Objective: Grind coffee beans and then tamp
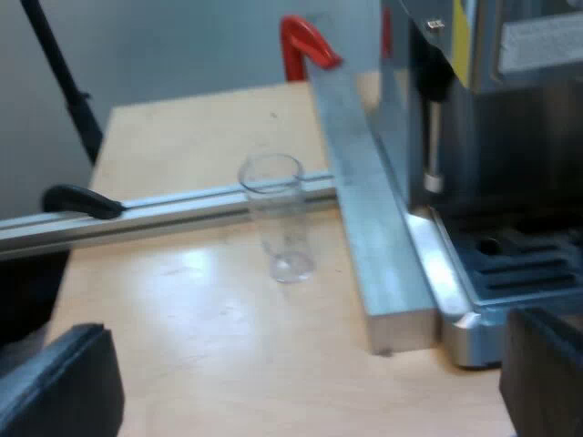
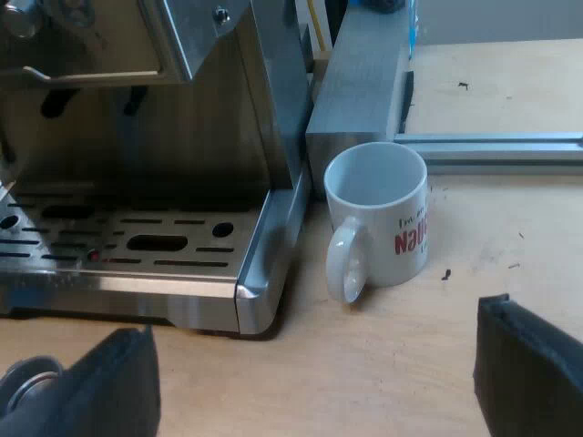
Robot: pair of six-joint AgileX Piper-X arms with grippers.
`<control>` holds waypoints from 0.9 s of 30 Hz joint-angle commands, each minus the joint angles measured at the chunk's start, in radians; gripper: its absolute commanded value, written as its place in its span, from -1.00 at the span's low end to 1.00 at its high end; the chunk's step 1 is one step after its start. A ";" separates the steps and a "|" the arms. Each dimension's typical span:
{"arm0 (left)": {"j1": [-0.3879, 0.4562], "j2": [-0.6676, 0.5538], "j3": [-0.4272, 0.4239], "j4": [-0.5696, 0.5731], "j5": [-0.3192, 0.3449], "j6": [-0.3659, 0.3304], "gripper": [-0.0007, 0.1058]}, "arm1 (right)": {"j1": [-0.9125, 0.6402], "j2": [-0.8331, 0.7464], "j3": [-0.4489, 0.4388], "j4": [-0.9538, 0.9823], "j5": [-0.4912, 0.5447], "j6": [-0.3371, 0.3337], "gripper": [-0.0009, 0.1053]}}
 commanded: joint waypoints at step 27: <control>0.000 -0.138 0.179 -0.069 -0.012 -0.003 0.61 | -0.002 -0.040 0.174 -0.105 -0.003 -0.012 0.38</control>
